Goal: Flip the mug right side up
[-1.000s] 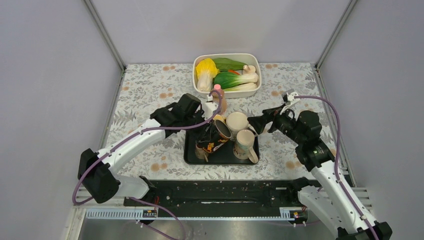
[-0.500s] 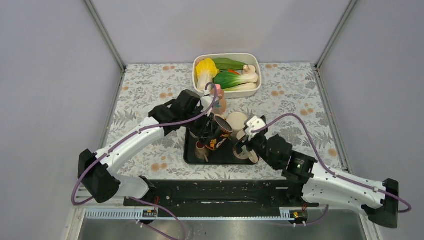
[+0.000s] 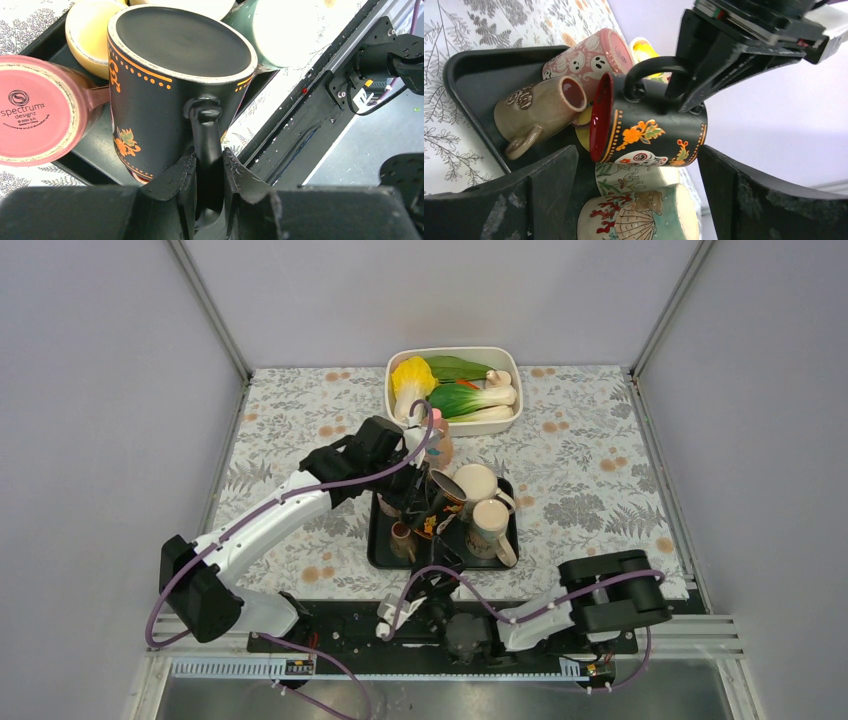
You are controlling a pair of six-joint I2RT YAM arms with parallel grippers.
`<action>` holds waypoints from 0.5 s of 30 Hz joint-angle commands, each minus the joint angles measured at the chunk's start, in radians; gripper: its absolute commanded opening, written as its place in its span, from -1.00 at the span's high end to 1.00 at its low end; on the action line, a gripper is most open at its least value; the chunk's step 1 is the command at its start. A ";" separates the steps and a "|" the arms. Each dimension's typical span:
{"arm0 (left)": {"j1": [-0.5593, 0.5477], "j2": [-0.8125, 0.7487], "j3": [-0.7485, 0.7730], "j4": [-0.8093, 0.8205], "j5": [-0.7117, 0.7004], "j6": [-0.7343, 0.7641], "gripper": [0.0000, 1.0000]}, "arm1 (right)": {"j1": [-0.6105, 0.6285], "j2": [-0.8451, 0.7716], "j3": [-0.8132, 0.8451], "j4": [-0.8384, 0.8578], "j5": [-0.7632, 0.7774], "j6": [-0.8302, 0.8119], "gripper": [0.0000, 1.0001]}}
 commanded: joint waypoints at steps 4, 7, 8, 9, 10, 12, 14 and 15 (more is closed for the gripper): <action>0.005 -0.051 0.071 0.128 0.017 -0.017 1.00 | 0.028 0.115 0.115 0.312 0.206 -0.215 -0.97; 0.008 -0.056 0.081 0.127 0.024 -0.025 1.00 | 0.027 0.105 0.100 0.314 0.234 -0.211 -0.97; 0.010 -0.057 0.087 0.124 0.028 -0.028 1.00 | 0.027 0.086 0.084 0.315 0.241 -0.192 -0.97; 0.010 -0.058 0.098 0.120 0.032 -0.028 1.00 | 0.027 0.036 0.061 0.314 0.247 -0.160 -0.97; 0.010 -0.060 0.108 0.117 0.037 -0.029 1.00 | 0.025 0.002 0.036 0.313 0.247 -0.117 -0.97; 0.010 -0.056 0.128 0.103 0.040 -0.025 1.00 | 0.019 -0.118 -0.020 0.312 0.234 -0.024 -0.97; 0.010 -0.053 0.139 0.095 0.035 -0.025 1.00 | -0.003 -0.203 -0.062 0.320 0.216 0.038 -0.97; 0.010 -0.052 0.142 0.095 0.037 -0.026 1.00 | -0.013 -0.242 -0.079 0.308 0.205 0.061 -0.97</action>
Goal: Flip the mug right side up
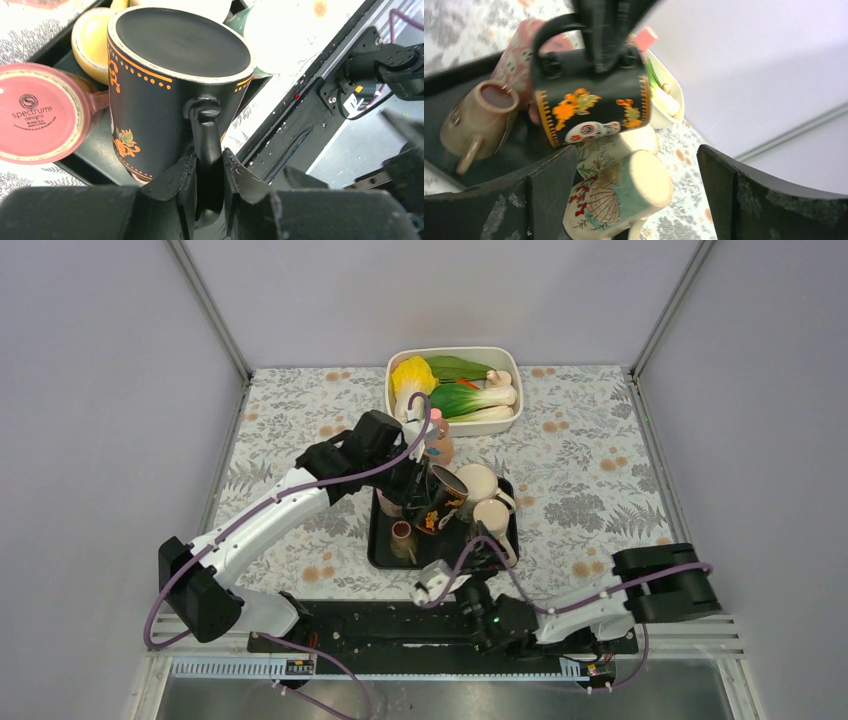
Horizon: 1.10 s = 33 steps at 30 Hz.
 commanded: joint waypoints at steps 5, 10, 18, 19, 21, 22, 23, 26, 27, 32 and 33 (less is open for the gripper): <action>0.006 -0.040 0.124 0.106 0.046 -0.025 1.00 | -0.128 -0.414 0.005 -0.581 -0.127 0.599 -0.97; 0.006 -0.060 0.144 0.093 0.016 -0.001 1.00 | -0.292 -0.720 0.033 -0.968 -0.299 0.942 -0.97; 0.009 -0.073 0.215 0.044 0.012 0.031 1.00 | -0.391 -0.820 0.104 -1.223 -0.424 1.029 -0.97; 0.015 -0.072 0.220 0.044 0.014 0.025 1.00 | -0.397 -0.804 0.121 -1.248 -0.448 1.041 -0.97; 0.037 -0.072 0.234 0.042 0.034 0.005 1.00 | -0.411 -0.777 0.130 -1.253 -0.506 1.041 -0.97; 0.047 -0.073 0.245 0.044 0.043 -0.002 1.00 | -0.421 -0.765 0.132 -1.246 -0.533 1.040 -0.97; 0.055 -0.075 0.256 0.041 0.044 -0.004 1.00 | -0.434 -0.755 0.136 -1.238 -0.565 1.039 -0.97; 0.069 -0.083 0.284 0.033 0.029 0.001 1.00 | -0.475 -0.728 0.164 -1.233 -0.669 1.070 -0.97; 0.075 -0.084 0.288 0.032 0.027 0.002 1.00 | -0.487 -0.719 0.178 -1.237 -0.698 1.085 -0.97; 0.121 -0.084 0.295 0.048 0.013 -0.002 1.00 | -0.574 -0.663 0.251 -1.276 -0.898 1.204 -0.97; 0.136 -0.081 0.302 0.053 0.013 -0.005 1.00 | -0.590 -0.647 0.258 -1.270 -0.943 1.232 -0.97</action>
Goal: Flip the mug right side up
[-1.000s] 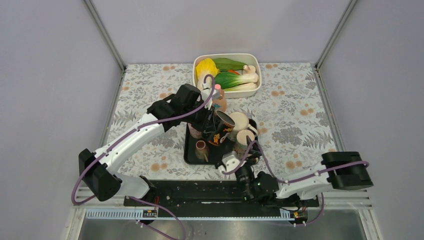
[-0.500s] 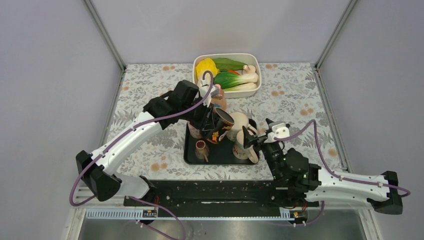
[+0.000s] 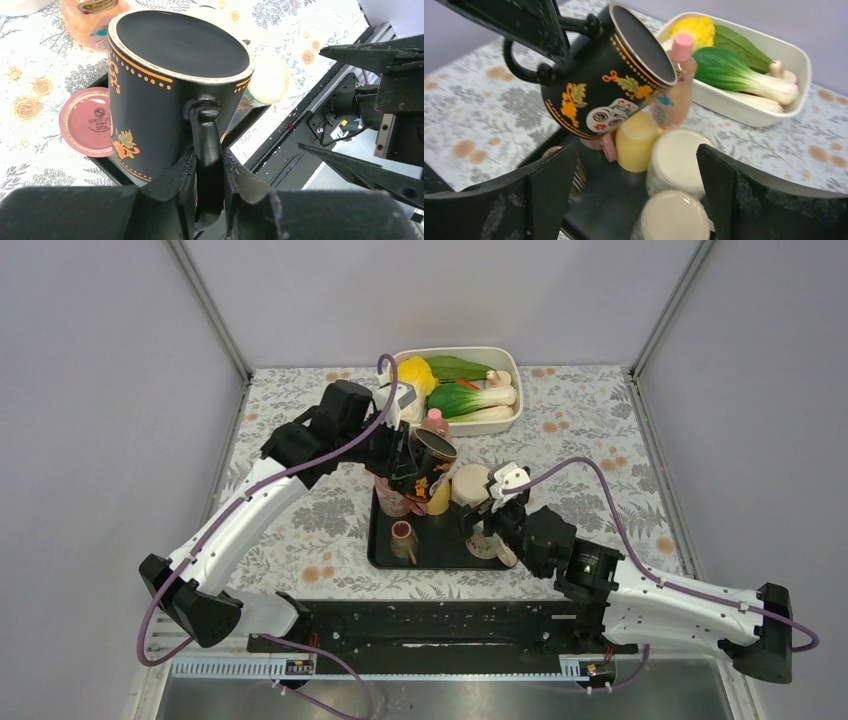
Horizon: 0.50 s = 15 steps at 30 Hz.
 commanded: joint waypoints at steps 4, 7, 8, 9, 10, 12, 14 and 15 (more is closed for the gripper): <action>0.112 -0.042 0.116 0.175 0.016 -0.042 1.00 | -0.071 0.097 0.081 0.102 -0.212 0.105 -0.97; 0.169 -0.031 0.120 0.198 0.047 -0.118 1.00 | -0.071 0.148 0.058 0.257 -0.103 -0.045 -0.97; 0.186 -0.026 0.121 0.205 0.060 -0.143 1.00 | -0.070 0.168 0.056 0.317 -0.081 -0.111 -0.97; 0.197 -0.022 0.121 0.209 0.069 -0.166 1.00 | -0.071 0.190 0.056 0.390 -0.068 -0.178 -0.97; 0.207 -0.018 0.123 0.214 0.076 -0.186 1.00 | -0.071 0.224 0.058 0.448 -0.063 -0.244 -0.97; 0.221 -0.012 0.126 0.221 0.090 -0.221 1.00 | -0.071 0.279 0.064 0.556 -0.086 -0.368 -0.97; 0.235 -0.004 0.136 0.225 0.095 -0.247 1.00 | -0.071 0.349 0.077 0.649 -0.110 -0.446 -0.97; 0.242 0.001 0.144 0.225 0.100 -0.259 1.00 | -0.070 0.383 0.087 0.684 -0.122 -0.485 -0.97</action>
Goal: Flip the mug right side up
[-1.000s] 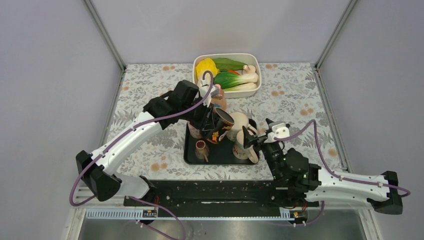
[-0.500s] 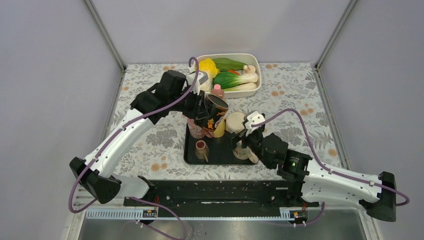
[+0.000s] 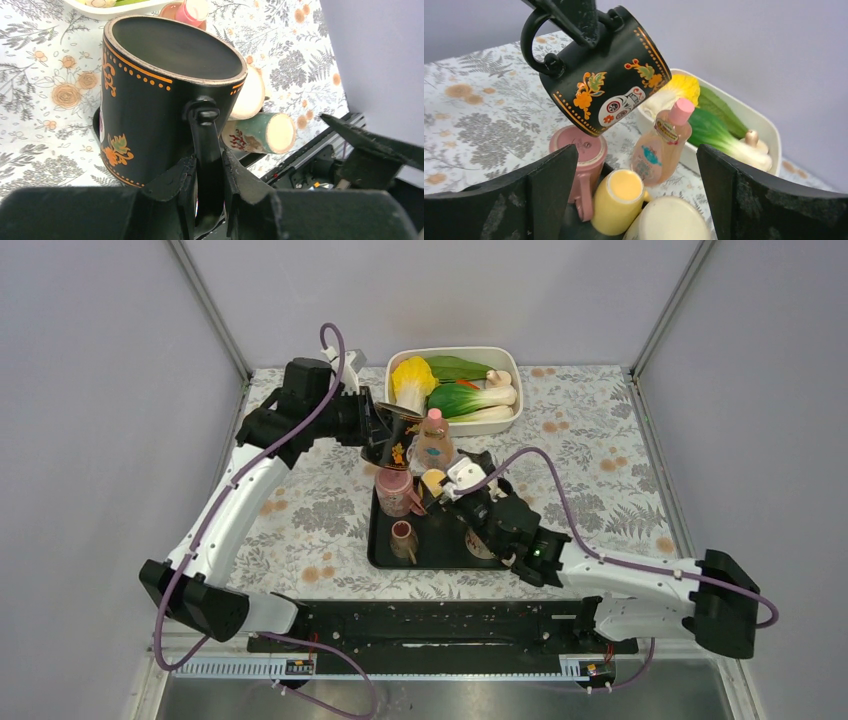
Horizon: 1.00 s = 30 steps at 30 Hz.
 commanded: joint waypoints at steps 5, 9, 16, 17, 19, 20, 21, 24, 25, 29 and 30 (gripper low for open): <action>0.054 0.006 0.141 0.182 0.093 -0.123 1.00 | -0.005 0.227 0.067 0.455 -0.032 -0.397 -0.97; 0.068 0.013 0.156 0.178 0.087 -0.119 1.00 | 0.004 0.277 0.087 0.516 -0.054 -0.481 -0.97; 0.068 0.033 0.145 0.183 0.107 -0.126 1.00 | 0.044 0.321 0.059 0.535 -0.060 -0.582 -0.97; 0.069 0.036 0.146 0.185 0.107 -0.125 1.00 | 0.048 0.321 0.055 0.531 -0.057 -0.581 -0.97; 0.068 0.037 0.143 0.184 0.107 -0.110 1.00 | 0.048 0.315 0.061 0.488 -0.040 -0.562 -0.97; 0.068 0.034 0.136 0.183 0.103 -0.100 1.00 | 0.048 0.312 0.068 0.467 -0.029 -0.553 -0.97; 0.068 0.030 0.125 0.182 0.094 -0.084 1.00 | 0.048 0.305 0.071 0.445 -0.021 -0.544 -0.97; 0.070 0.002 0.078 0.186 0.034 -0.010 1.00 | 0.048 0.275 0.077 0.388 -0.027 -0.503 -0.97; 0.071 -0.007 0.061 0.191 0.012 0.015 1.00 | 0.046 0.268 0.076 0.383 -0.027 -0.495 -0.97; 0.079 -0.046 0.014 0.211 -0.055 0.101 1.00 | 0.047 0.241 0.088 0.323 -0.050 -0.455 -0.97; 0.079 -0.054 0.008 0.216 -0.073 0.119 1.00 | 0.047 0.234 0.089 0.318 -0.055 -0.447 -0.97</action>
